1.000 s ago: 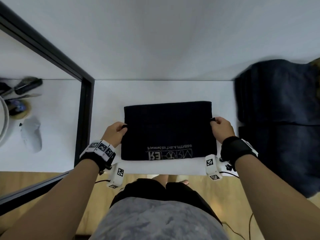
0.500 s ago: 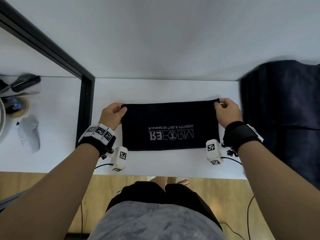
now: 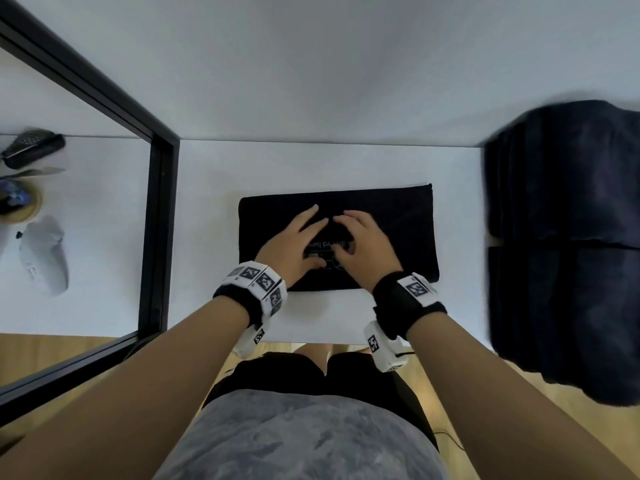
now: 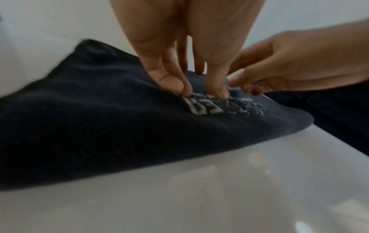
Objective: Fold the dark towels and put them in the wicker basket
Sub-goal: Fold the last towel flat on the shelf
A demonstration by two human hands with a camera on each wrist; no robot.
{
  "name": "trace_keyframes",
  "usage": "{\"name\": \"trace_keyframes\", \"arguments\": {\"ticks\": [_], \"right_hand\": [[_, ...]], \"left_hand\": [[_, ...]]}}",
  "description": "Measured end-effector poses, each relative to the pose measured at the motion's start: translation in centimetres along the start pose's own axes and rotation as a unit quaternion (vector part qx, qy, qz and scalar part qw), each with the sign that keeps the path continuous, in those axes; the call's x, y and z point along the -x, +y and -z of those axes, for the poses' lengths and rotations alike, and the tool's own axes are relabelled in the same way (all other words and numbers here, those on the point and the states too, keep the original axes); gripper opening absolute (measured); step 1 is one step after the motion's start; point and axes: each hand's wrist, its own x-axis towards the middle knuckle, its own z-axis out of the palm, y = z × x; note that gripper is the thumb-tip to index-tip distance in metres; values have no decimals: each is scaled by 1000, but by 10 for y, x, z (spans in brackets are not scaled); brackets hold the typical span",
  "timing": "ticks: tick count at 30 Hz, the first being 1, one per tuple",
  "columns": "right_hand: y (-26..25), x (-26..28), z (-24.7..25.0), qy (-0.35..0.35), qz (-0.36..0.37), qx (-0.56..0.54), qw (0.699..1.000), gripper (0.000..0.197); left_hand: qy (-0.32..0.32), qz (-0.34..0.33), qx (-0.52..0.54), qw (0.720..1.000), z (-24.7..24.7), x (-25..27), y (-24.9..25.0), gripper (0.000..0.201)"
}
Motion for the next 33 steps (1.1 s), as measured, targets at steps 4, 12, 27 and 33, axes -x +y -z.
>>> {"name": "trace_keyframes", "arguments": {"ticks": [4, 12, 27, 33], "right_hand": [[13, 0, -3, -62, -21, 60, 996, 77], [80, 19, 49, -1, -107, 73, 992, 87], [66, 44, 42, -64, -150, 43, 986, 93], [58, 49, 21, -87, -111, 52, 989, 87]], "left_hand": [[-31, 18, -31, 999, -8, -4, -6, 92], [21, 89, -22, 996, 14, 8, -58, 82], [165, 429, 163, 873, -1, 27, -40, 50], [134, 428, 172, 877, 16, 57, -39, 29]]}}
